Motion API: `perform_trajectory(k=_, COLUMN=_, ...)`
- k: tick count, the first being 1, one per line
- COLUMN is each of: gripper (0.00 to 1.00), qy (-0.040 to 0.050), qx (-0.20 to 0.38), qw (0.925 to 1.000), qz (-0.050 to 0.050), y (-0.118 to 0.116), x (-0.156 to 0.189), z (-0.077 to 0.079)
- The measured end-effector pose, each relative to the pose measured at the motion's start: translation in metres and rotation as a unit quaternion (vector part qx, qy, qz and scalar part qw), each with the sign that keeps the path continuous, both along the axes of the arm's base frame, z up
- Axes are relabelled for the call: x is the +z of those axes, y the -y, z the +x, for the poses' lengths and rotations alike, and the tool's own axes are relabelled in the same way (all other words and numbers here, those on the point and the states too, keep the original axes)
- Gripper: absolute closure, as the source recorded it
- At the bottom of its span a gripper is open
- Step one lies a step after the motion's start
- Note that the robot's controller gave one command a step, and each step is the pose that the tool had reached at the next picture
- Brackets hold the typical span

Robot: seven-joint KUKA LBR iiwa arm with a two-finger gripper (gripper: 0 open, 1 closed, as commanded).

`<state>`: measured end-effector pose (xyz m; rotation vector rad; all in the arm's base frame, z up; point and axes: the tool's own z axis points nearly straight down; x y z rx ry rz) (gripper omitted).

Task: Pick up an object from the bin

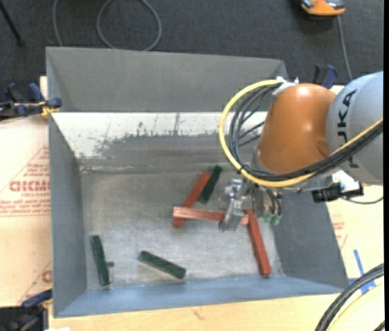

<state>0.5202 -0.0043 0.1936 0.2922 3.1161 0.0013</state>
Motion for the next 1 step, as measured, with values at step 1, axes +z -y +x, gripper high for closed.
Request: perform_trajectory(k=1, gripper=1.00, qy=0.0003, qx=-0.005, qw=1.0000, qz=0.000, y=-0.0054, x=0.0746, z=0.0062)
